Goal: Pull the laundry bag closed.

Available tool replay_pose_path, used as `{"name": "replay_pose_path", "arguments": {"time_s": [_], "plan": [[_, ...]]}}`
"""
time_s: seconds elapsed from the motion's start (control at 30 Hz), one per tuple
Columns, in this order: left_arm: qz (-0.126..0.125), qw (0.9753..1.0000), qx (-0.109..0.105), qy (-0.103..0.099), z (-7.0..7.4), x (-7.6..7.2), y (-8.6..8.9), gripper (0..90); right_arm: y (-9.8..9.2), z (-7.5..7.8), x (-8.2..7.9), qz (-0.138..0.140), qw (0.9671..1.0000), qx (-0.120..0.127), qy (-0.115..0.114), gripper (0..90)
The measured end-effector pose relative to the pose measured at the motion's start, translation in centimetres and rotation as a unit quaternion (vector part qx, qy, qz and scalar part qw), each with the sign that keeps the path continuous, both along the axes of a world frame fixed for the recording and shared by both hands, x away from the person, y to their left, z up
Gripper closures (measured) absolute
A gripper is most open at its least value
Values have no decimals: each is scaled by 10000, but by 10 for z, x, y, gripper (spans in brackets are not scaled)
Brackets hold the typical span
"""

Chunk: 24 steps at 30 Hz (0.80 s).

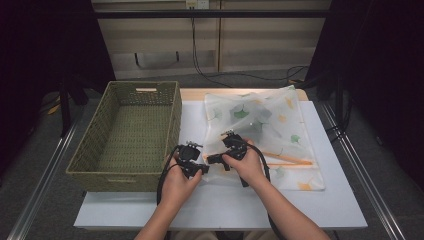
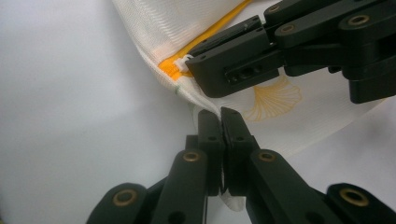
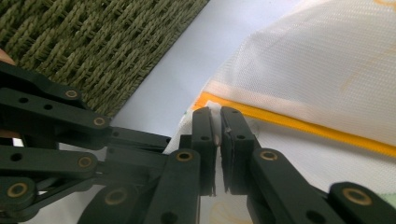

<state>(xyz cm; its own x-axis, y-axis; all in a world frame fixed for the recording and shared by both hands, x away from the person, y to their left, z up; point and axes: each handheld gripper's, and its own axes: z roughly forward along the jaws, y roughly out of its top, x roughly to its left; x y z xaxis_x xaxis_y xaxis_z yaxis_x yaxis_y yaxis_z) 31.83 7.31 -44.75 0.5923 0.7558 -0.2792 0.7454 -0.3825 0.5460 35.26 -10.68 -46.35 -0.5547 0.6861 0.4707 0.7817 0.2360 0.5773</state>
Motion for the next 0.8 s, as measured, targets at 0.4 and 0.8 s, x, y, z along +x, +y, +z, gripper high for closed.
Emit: {"name": "replay_pose_path", "arguments": {"time_s": [0.4,0.8], "plan": [[-9,10000,-10,-10,0,-1,-1,881,1,4,0,109,9996,-202,-178,900],[-2,10000,-57,6,2,-1,0,881,1,1,3,195,9995,-137,-185,900]]}}
